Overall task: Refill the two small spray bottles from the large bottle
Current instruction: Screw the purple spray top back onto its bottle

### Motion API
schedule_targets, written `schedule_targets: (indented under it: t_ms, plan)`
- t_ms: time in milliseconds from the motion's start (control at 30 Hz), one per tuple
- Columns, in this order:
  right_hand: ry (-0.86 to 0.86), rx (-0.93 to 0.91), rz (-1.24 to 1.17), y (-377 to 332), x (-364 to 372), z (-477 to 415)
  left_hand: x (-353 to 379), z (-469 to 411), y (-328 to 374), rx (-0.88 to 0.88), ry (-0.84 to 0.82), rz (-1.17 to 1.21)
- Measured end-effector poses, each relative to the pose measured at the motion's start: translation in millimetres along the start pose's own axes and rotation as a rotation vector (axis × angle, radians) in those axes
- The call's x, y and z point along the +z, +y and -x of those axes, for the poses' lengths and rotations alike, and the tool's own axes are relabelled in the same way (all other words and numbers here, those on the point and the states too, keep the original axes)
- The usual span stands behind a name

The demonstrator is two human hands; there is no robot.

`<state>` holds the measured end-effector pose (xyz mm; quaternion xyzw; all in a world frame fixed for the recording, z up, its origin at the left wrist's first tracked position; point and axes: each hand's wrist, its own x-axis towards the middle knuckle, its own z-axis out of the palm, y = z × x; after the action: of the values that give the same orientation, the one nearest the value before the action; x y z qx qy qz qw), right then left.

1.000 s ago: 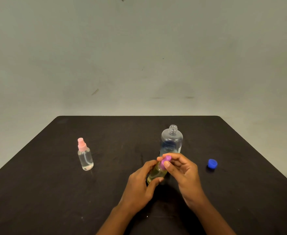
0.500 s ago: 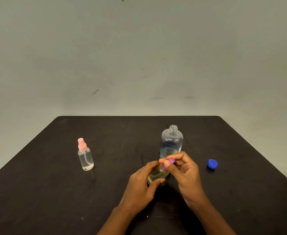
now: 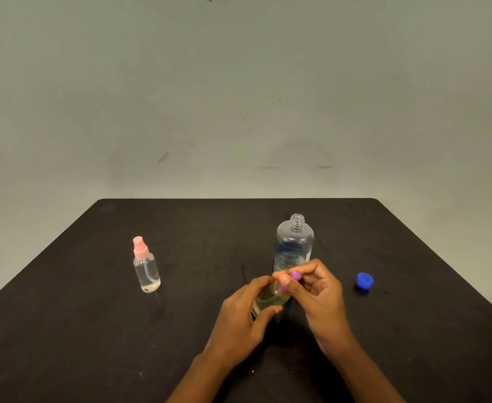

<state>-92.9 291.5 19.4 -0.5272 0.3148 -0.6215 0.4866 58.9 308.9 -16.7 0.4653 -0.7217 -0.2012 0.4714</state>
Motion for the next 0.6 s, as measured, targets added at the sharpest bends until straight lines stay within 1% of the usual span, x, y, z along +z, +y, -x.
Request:
schedule_targets:
  t_ms: [67, 200, 300, 467, 533, 600]
  plan:
    - [-0.015, 0.010, -0.010, -0.4, -0.1, -0.3, 0.1, -0.1, 0.6, 0.001, -0.001, 0.001]
    - [-0.139, 0.004, -0.032, -2.0, 0.7, 1.9, -2.4, -1.9, 2.5, 0.017, 0.044, 0.020]
    - [-0.110, -0.022, 0.004, -2.5, 1.0, 2.6, -2.2, -1.7, 1.8, 0.019, 0.040, 0.021]
    - [-0.014, 0.003, 0.009, -1.3, 0.9, 1.3, 0.7, -0.3, -0.1, 0.004, 0.005, 0.022]
    - [-0.023, 0.006, -0.004, -2.0, 1.6, 1.1, -0.1, -0.4, 1.4, 0.009, 0.011, 0.023]
    - [-0.070, 0.013, -0.024, -2.9, 1.9, 1.3, -1.3, -0.9, 2.7, 0.018, 0.021, 0.018]
